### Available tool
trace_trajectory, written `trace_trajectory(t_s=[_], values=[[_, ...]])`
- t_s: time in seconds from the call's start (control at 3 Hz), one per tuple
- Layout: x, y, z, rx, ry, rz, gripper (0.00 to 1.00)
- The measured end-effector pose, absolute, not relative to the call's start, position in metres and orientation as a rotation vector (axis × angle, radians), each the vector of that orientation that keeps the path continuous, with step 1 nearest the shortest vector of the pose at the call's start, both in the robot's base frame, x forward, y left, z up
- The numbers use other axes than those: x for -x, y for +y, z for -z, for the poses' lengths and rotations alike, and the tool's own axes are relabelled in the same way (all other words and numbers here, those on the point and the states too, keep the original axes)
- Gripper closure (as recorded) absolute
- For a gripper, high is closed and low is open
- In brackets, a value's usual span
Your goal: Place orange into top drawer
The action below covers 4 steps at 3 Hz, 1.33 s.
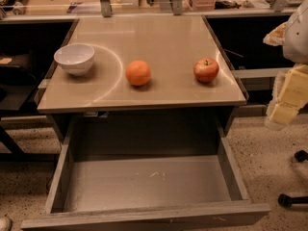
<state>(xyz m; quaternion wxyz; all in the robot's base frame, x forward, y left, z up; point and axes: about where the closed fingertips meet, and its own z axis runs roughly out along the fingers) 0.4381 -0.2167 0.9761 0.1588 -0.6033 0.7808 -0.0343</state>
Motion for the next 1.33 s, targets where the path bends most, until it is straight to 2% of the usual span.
trace_trajectory(t_s=[1.33], values=[[-0.455,-0.200,-0.968,1.731,2.198,0.015,0.00]])
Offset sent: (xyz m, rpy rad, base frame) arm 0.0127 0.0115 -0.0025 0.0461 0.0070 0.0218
